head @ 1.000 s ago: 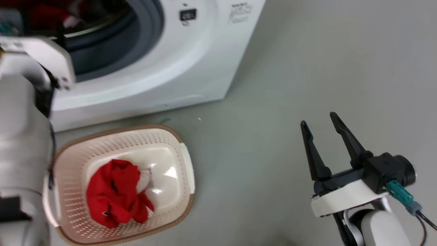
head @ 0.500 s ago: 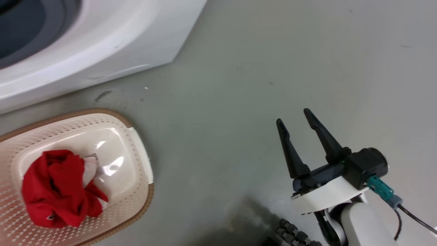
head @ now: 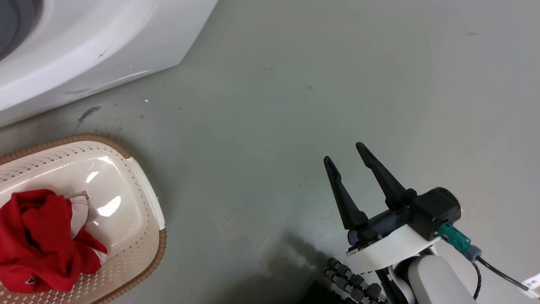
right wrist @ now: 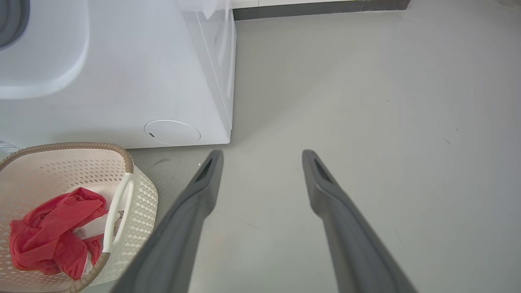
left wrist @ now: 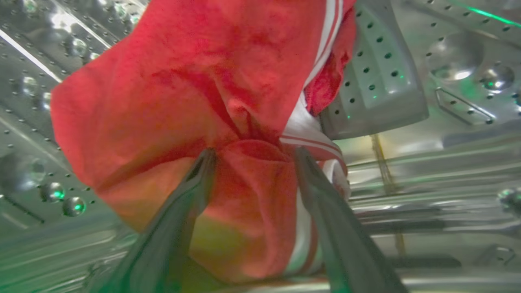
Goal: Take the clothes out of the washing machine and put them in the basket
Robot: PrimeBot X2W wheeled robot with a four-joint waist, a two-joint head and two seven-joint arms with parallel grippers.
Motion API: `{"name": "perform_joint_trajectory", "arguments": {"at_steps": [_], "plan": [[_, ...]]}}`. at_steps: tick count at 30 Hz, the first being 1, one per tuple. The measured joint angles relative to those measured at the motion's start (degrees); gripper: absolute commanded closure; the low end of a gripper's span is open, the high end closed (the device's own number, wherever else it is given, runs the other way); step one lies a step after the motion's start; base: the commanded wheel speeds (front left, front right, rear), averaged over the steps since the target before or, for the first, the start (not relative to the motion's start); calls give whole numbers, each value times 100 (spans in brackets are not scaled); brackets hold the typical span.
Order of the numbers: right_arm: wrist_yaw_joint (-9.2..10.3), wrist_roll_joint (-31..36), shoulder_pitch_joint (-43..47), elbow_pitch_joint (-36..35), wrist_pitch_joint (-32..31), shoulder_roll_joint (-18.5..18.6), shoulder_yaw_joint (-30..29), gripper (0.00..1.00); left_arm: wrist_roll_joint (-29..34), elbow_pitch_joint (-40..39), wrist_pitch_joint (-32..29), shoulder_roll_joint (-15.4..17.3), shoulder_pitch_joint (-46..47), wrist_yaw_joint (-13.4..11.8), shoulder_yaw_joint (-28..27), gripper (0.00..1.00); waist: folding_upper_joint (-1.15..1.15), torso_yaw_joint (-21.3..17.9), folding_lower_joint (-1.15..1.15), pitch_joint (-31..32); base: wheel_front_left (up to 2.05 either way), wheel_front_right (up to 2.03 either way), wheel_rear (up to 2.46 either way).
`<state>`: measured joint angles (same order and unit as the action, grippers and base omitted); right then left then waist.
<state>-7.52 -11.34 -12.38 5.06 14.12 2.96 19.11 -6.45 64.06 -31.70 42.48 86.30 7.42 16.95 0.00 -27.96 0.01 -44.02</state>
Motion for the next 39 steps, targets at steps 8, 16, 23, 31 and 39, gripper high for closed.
{"name": "perform_joint_trajectory", "arguments": {"at_steps": [8, 16, 23, 31, 39], "plan": [[1, -27, 66, 29, 7, 0, 33, 0, -200, -250, 242, 63, -342, -461, -174, 100, 0, -29, 0, 48, 0, 0, 0], [1, 13, 75, 16, -4, 0, -54, 0, -314, -909, 1145, 65, -791, -1009, -325, 100, 0, 52, 0, 193, 0, 0, 0], [0, 67, 76, 10, -56, -2, -229, 0, -509, -1480, 2170, -63, -1226, -1356, -524, 100, 0, 153, 0, 409, 0, 0, 0], [1, 193, 92, -30, -132, -3, -559, 0, -959, -1290, 3363, -501, -1825, -1301, -770, 100, 0, 322, 0, 881, 0, 0, 0], [0, 279, 356, -98, -304, -9, -815, 0, -1348, -591, 4284, -1076, -2649, -1035, -839, 100, 0, 518, -1, 1648, 0, 0, 0]]}}
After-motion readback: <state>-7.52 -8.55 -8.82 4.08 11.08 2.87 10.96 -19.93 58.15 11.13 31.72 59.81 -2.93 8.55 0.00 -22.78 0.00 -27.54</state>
